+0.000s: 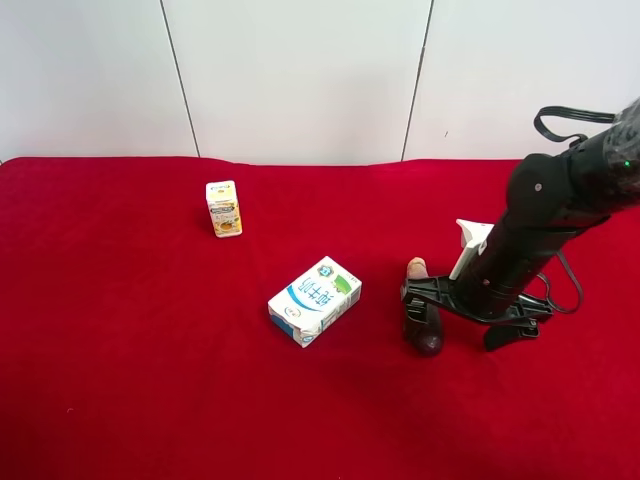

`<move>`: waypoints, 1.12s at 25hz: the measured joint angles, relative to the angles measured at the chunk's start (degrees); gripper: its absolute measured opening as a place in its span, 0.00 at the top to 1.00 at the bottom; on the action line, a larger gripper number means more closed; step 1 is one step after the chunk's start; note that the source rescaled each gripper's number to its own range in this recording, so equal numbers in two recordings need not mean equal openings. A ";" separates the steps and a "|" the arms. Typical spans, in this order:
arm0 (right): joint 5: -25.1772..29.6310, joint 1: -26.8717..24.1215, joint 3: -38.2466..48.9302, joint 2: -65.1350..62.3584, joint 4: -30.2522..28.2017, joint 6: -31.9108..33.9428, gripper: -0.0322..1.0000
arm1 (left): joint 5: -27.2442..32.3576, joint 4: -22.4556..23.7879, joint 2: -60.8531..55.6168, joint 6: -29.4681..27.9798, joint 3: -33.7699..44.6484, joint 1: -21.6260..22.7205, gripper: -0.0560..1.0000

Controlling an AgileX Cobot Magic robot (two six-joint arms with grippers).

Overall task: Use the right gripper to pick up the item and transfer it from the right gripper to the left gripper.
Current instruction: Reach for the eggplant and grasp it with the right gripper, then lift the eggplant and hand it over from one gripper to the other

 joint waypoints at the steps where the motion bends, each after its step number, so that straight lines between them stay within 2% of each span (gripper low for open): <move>1: 0.00 0.00 0.00 0.00 -0.22 -0.06 0.00 | 0.00 0.00 0.00 0.00 0.00 0.00 0.08; 8: 0.82 0.00 0.00 0.00 -1.37 -0.12 0.00 | 0.00 0.00 0.00 0.00 0.00 0.00 0.08; 10: 1.01 0.00 0.00 0.00 -1.92 0.02 0.23 | 0.00 0.00 0.00 0.00 0.00 0.00 0.08; 13: 1.24 0.00 0.00 0.00 -1.01 0.14 0.73 | 0.00 0.00 0.00 0.00 0.00 0.00 0.08; 14: 1.24 0.00 0.00 0.00 -0.76 0.33 0.93 | 0.00 0.00 0.00 0.00 0.00 0.00 0.08; 15: 1.24 0.00 0.00 0.00 -0.70 0.47 0.96 | 0.00 0.00 0.00 0.00 0.00 0.00 0.08; 18: 1.24 0.00 0.00 0.00 -0.88 1.46 0.96 | 0.00 0.00 0.00 0.00 0.00 0.00 0.08; 23: 1.24 0.00 0.00 0.00 -3.55 7.94 0.96 | 0.00 0.00 0.00 0.00 0.00 0.00 0.08; 28: 1.24 0.00 0.00 0.00 -4.31 8.82 0.96 | 0.00 0.00 0.00 0.00 0.00 0.00 0.08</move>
